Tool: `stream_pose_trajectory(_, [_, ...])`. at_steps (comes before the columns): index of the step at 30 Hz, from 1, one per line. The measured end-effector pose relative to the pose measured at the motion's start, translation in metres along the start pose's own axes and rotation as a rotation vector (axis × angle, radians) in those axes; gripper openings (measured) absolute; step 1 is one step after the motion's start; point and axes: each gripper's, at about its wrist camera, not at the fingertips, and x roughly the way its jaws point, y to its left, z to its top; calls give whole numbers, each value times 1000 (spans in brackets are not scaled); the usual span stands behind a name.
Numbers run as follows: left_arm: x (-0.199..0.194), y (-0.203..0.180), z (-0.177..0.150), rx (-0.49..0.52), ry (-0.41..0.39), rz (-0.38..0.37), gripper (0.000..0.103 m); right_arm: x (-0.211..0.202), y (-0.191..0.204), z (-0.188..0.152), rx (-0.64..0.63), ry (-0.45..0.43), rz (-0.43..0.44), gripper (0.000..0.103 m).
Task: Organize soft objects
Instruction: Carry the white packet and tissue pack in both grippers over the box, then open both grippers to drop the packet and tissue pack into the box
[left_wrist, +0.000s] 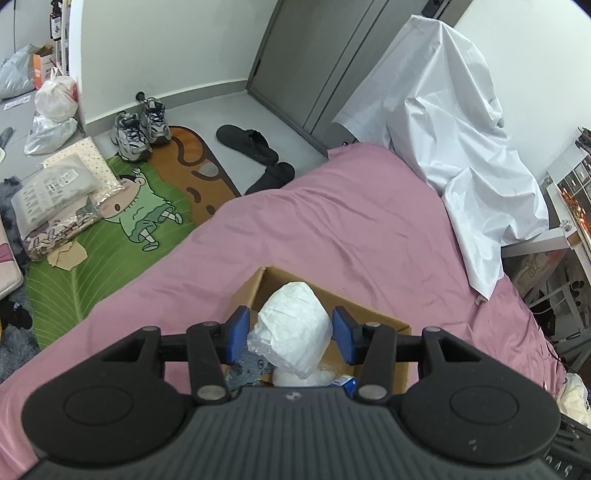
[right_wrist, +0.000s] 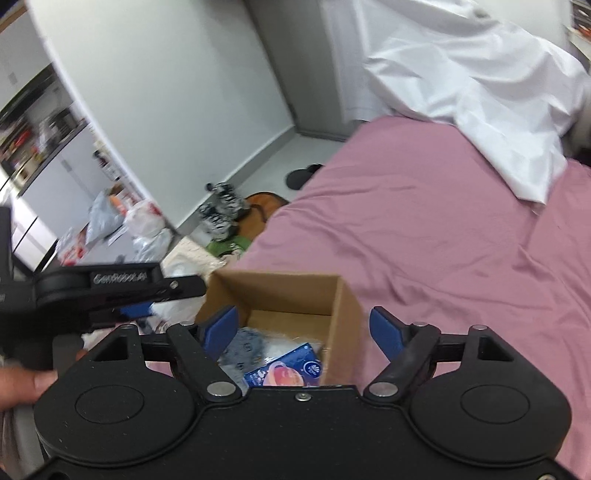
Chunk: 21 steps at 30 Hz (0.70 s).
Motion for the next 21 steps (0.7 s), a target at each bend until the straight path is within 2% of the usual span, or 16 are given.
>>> stream_pose_trajectory(7, [10, -14, -3, 22, 21, -21, 48, 2, -5, -4, 20, 15, -42, 82])
stream_pose_trajectory(12, [14, -20, -3, 16, 49, -53, 52, 3, -8, -1, 27, 12, -46, 84])
stream_pose_trajectory(19, [6, -27, -6, 39, 38, -6, 58, -2, -12, 0, 33, 11, -42, 84])
stream_pose_trajectory(21, [3, -28, -7, 47, 40, 8, 65, -2, -12, 0, 28, 11, -38, 87])
